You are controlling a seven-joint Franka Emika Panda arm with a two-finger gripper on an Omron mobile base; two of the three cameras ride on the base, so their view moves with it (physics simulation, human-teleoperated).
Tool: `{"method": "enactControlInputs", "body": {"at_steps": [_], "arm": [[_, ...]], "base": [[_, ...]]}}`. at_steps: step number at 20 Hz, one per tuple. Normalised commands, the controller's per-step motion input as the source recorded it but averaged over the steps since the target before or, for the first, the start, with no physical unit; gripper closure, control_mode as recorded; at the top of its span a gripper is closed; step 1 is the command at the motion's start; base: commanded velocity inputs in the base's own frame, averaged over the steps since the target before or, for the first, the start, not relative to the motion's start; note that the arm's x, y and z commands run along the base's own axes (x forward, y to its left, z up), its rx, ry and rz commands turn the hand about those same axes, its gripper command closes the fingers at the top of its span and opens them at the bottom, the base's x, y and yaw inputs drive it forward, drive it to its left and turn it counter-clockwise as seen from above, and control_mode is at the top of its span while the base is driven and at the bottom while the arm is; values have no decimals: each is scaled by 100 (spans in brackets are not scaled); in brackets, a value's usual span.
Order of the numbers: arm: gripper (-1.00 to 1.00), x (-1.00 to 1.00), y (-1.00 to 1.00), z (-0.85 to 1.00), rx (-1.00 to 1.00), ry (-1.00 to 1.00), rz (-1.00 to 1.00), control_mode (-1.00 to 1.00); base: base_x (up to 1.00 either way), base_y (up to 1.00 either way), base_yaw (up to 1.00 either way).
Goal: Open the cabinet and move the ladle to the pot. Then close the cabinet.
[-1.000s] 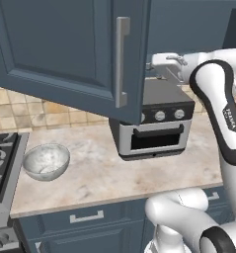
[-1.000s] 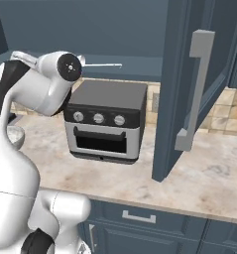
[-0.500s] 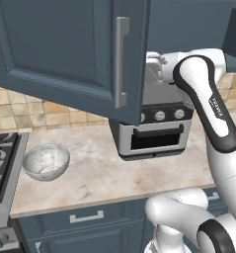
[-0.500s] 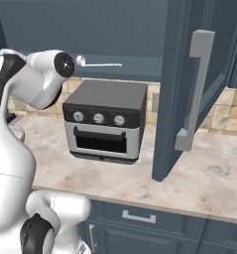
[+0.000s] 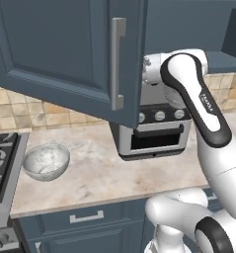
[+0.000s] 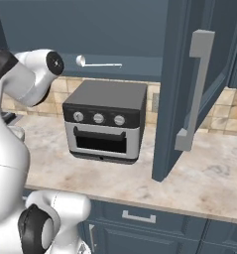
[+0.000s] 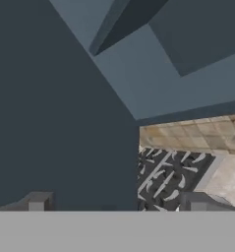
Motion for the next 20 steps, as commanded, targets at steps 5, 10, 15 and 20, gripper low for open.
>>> {"method": "enactControlInputs", "body": {"at_steps": [5, 10, 15, 20], "arm": [[-100, -50, 58, 4, 0, -3, 12, -100], [-100, -57, 51, 11, 0, -7, 9, -100], [-100, -44, 18, 14, 0, -8, 3, -100], [-100, -2, -28, 12, -4, -9, -2, -100]], "base": [[0, 0, 0], [0, 0, 0], [0, 0, 0], [0, 0, 0]]}}
